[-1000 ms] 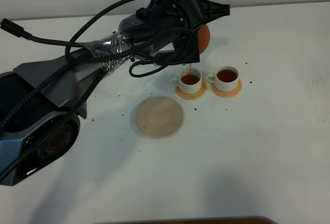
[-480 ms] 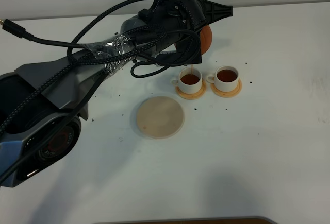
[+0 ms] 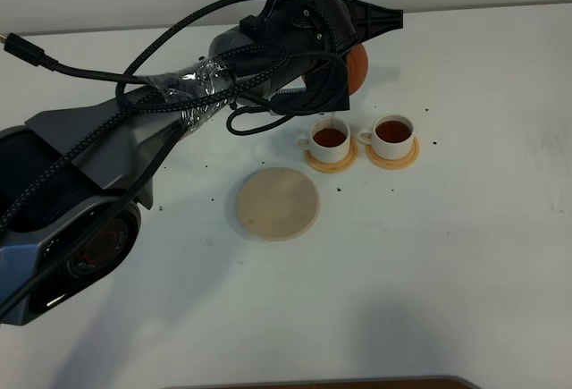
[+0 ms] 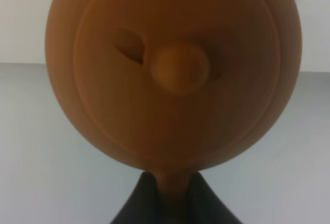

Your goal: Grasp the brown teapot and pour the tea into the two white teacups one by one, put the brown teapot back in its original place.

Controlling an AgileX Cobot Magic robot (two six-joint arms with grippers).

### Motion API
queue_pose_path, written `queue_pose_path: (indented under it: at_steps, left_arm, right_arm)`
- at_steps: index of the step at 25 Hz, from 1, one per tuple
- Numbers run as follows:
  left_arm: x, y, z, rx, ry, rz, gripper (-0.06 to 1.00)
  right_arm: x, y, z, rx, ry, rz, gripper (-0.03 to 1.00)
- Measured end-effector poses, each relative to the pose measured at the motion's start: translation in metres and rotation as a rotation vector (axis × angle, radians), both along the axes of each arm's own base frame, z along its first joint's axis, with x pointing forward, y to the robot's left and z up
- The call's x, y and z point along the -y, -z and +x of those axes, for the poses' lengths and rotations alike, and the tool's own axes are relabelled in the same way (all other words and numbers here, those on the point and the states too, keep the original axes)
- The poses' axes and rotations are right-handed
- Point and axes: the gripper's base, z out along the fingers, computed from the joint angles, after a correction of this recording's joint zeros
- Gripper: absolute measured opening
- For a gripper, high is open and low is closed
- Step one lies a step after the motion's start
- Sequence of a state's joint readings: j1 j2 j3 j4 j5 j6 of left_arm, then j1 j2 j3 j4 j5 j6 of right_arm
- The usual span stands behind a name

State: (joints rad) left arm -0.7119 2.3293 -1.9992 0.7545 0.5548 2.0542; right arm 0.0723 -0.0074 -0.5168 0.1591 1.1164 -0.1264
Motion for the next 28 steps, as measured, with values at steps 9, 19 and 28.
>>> queue_pose_path:
  at_steps: [9, 19, 28]
  left_arm:
    - [0.0, 0.0, 0.0, 0.0, 0.001, 0.001, 0.14]
    - [0.0043, 0.0001, -0.0035, -0.002, 0.009, 0.003, 0.14]
    - [0.0073, -0.0002, -0.0071, 0.008, 0.016, 0.037, 0.14]
  right_arm:
    - [0.0, 0.0, 0.0, 0.0, 0.0, 0.0, 0.24]
    - [0.0, 0.0, 0.0, 0.0, 0.0, 0.0, 0.24]
    - [0.0, 0.0, 0.0, 0.0, 0.0, 0.0, 0.24]
